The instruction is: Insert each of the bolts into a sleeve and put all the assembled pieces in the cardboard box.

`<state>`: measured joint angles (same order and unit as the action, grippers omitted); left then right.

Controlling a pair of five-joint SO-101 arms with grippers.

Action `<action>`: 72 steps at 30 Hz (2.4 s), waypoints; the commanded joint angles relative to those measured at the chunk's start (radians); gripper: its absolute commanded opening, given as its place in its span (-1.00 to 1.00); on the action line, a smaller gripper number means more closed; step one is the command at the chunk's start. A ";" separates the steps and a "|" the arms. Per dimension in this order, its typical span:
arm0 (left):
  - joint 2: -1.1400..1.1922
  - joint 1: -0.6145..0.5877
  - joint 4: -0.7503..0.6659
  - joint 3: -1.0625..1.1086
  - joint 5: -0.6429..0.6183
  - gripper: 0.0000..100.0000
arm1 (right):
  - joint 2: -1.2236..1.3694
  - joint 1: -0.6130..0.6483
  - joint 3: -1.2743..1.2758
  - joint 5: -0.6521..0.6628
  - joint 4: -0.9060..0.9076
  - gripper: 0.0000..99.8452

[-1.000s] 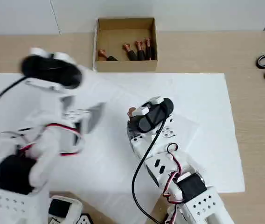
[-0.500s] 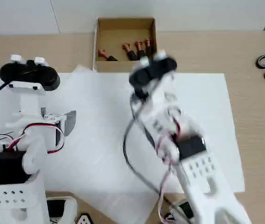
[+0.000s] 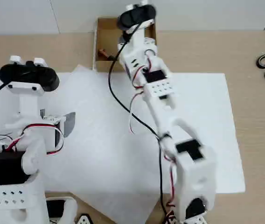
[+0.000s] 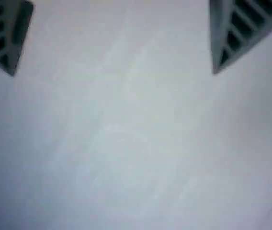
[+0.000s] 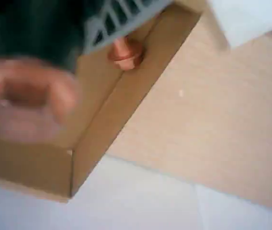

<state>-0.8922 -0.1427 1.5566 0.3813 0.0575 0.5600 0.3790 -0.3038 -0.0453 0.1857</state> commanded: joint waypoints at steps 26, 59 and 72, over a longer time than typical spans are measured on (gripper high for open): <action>-0.009 -0.005 0.014 -0.007 -0.061 -0.50 | 0.665 -0.025 -0.865 0.018 0.012 -0.25; -0.535 -0.005 0.103 -0.298 -0.057 -0.50 | -0.659 -0.105 -1.241 0.017 1.508 -0.25; -0.901 -0.005 -0.252 0.216 -0.057 -0.50 | -1.549 -0.104 -0.006 0.014 1.468 -0.25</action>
<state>-1.7254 -0.1473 1.4108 0.4672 0.0008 -0.8163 0.2746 -0.6322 -0.0391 1.6817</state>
